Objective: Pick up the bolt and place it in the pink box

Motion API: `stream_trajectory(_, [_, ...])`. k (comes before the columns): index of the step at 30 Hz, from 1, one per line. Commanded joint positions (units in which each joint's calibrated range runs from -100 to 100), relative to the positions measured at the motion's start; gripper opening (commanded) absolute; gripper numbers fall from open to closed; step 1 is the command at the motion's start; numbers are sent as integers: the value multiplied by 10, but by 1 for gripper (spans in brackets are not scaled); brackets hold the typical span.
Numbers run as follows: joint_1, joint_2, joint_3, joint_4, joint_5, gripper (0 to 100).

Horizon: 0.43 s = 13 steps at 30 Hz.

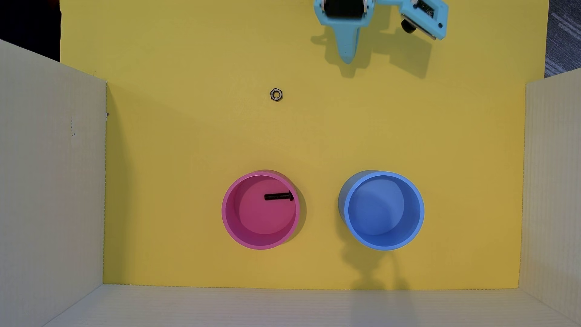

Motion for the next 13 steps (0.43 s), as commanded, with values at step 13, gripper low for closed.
stream_trajectory(13, [5, 1, 3, 5, 0, 2])
